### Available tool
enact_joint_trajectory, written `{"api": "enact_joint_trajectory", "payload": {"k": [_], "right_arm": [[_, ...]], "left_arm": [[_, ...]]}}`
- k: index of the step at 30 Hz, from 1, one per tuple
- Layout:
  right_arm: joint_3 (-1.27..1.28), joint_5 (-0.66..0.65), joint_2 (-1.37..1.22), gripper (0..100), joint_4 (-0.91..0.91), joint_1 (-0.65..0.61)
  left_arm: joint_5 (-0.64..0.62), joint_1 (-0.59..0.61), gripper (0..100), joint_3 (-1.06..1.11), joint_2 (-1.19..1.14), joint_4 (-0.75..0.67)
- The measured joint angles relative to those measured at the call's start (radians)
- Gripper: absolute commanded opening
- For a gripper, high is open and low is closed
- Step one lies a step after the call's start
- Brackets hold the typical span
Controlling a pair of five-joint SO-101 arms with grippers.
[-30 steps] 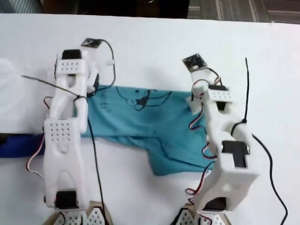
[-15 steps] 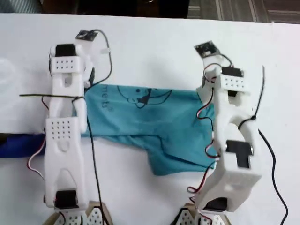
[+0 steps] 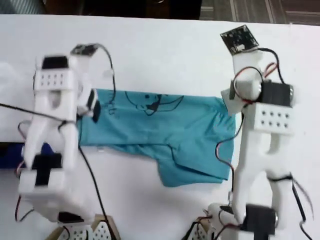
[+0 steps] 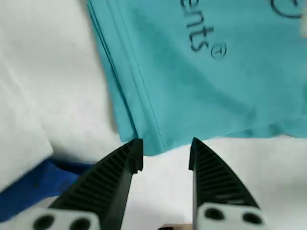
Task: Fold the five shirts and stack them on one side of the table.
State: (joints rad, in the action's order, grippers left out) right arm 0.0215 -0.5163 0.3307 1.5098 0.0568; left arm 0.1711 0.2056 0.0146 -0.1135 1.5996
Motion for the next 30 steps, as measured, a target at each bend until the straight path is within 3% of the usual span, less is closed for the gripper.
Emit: {"api": "enact_joint_trajectory", "payload": {"k": [5, 10, 22, 27, 30], "right_arm": [[0.0, 0.0, 0.103, 11.6, 0.087, 0.005], [0.064, 0.0, 0.166, 11.6, 0.12, 0.005], [0.229, 0.063, 0.336, 11.6, 0.126, 0.003], [0.292, 0.063, 0.402, 11.6, 0.126, 0.003], [0.333, 0.063, 0.425, 11.6, 0.126, 0.003]], "left_arm": [[-0.1, 0.055, 18, 0.46, 0.232, -0.292], [-0.12, 0.074, 18, 0.7, 0.33, -0.476], [-0.121, 0.074, 17, 0.735, 0.21, -0.634], [-0.121, 0.072, 4, 0.732, 0.193, -0.64], [-0.121, 0.071, 5, 0.723, 0.189, -0.637]]}}
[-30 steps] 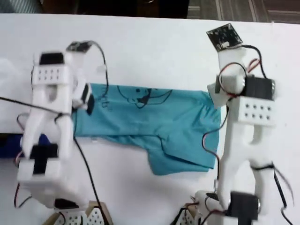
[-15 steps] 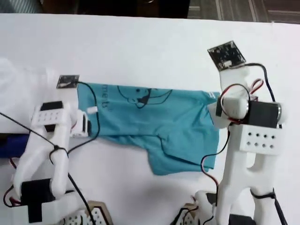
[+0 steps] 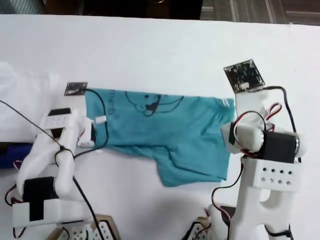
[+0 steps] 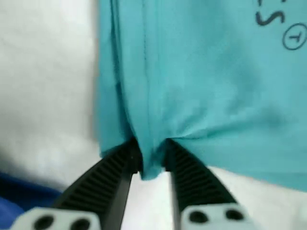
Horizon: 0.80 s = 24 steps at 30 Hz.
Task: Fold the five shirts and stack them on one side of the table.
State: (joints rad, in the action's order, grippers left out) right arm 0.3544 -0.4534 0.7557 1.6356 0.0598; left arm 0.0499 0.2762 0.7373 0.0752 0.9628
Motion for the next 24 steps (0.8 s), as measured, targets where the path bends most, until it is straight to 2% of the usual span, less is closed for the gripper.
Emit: {"api": "enact_joint_trajectory", "payload": {"k": [13, 24], "right_arm": [[0.028, 0.0, 0.003, 11.6, 0.0, 0.0], [0.028, 0.0, 0.003, 11.6, 0.0, 0.0]], "left_arm": [[0.0, 0.002, 5, -0.192, -0.002, 0.204], [0.037, 0.071, 5, -0.221, -0.003, 0.233]]}}
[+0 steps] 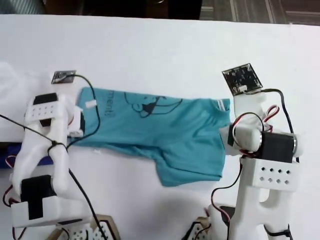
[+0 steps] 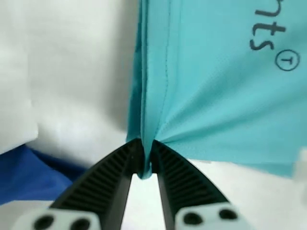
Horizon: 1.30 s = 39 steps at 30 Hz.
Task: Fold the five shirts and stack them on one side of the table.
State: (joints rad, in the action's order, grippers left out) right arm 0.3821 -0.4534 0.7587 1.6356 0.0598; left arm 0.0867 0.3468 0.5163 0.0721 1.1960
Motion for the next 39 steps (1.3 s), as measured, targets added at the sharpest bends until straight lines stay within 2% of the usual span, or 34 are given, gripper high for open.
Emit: {"api": "enact_joint_trajectory", "payload": {"k": [10, 17, 24, 27, 30, 31, 34, 39], "right_arm": [[0.0, 0.0, 0.0, 11.6, 0.0, 0.0], [0.0, 0.0, 0.0, 11.7, 0.026, 0.0], [0.0, 0.0, 0.0, 11.6, 0.028, 0.0], [0.0, 0.0, 0.0, 11.5, 0.003, 0.0], [0.017, 0.018, 0.0, 3.9, -0.055, 0.0], [0.028, 0.035, 0.0, 1.1, -0.077, 0.0], [0.054, 0.066, -0.064, 5.9, -0.14, -0.002], [0.049, 0.077, -0.272, 8.8, -0.255, 0.0]], "left_arm": [[0.035, 0.012, 6, 0.0, -0.009, 0.0], [0.035, 0.012, 25, 0.0, -0.009, 0.009], [0.038, 0.02, 26, -0.133, -0.009, 0.118], [0.035, 0.028, 23, -0.238, -0.009, 0.149], [0.037, 0.018, 4, -0.307, -0.009, 0.124], [0.029, 0.005, 1, -0.316, -0.014, 0.106], [0.015, -0.066, 8, -0.328, -0.086, 0.044], [-0.018, -0.183, 4, -0.33, -0.265, -0.086]]}}
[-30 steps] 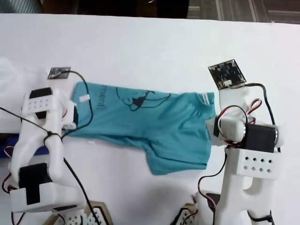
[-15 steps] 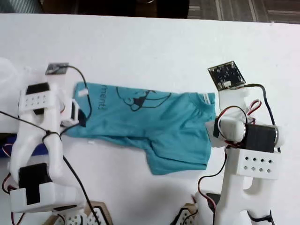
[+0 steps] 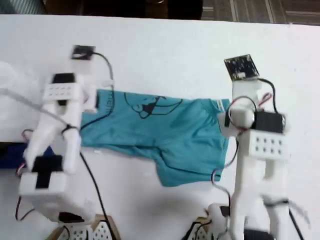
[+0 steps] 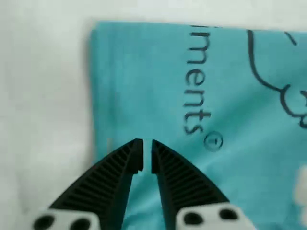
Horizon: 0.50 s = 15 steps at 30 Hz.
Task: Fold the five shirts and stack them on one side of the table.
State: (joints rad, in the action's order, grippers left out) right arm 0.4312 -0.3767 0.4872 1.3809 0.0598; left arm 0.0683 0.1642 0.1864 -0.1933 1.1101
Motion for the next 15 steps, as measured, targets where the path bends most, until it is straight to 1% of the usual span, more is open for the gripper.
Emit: {"api": "enact_joint_trajectory", "payload": {"k": [3, 6, 12, 15], "right_arm": [[-0.061, 0.0, -0.137, 8.8, -0.032, -0.002], [-0.175, 0.003, -0.255, 8.8, -0.038, -0.037], [-0.388, 0.003, -0.465, 8.8, -0.038, -0.172], [-0.456, 0.003, -0.598, 8.7, -0.055, -0.198]], "left_arm": [[0.0, -0.026, 4, 0.0, -0.078, -0.089], [0.0, -0.025, 4, 0.0, -0.104, -0.141], [0.0, -0.028, 4, 0.0, -0.143, -0.173], [0.0, -0.028, 4, 0.0, -0.17, -0.181]]}}
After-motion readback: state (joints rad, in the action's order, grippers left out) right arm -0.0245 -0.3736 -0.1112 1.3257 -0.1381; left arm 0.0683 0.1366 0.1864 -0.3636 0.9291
